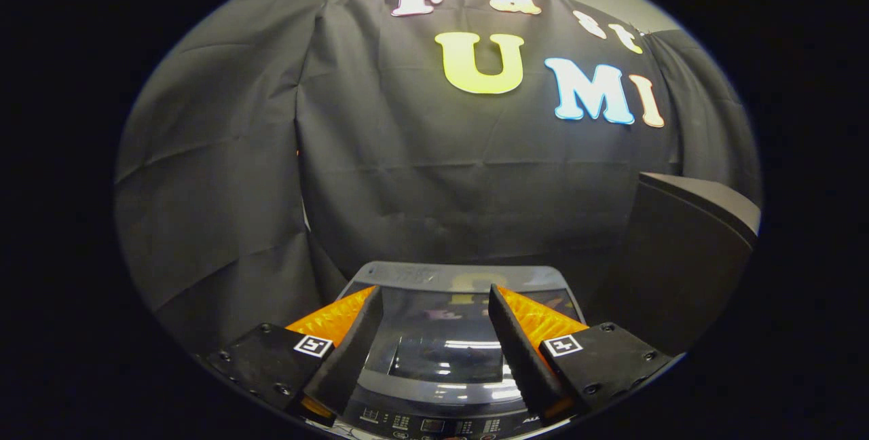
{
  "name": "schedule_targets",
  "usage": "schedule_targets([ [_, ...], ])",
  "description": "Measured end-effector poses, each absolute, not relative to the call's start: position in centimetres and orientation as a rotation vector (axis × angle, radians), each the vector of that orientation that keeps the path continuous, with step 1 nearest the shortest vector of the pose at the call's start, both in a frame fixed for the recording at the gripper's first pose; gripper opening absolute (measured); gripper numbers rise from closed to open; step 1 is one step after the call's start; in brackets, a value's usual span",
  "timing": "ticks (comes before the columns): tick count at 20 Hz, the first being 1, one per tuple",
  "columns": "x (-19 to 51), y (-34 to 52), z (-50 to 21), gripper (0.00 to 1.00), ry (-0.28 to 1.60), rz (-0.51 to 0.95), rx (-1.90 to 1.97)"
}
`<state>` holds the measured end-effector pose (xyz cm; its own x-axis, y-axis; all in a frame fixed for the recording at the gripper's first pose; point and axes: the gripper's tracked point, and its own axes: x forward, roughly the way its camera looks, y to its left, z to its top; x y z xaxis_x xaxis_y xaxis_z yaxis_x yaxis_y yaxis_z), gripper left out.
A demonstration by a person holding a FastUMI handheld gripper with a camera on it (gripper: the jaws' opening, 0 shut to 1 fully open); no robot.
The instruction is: Put the clothes into the washing machine and then close the washing machine lid.
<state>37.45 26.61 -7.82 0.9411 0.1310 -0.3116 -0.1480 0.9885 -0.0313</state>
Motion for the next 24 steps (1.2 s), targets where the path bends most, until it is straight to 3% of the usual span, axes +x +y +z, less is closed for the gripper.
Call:
schedule_targets([
  [12,33.2,26.0,-1.7,0.97,0.243,0.200,-0.045],
  [24,23.3,14.7,9.0,0.97,0.088,0.218,-0.044],
])
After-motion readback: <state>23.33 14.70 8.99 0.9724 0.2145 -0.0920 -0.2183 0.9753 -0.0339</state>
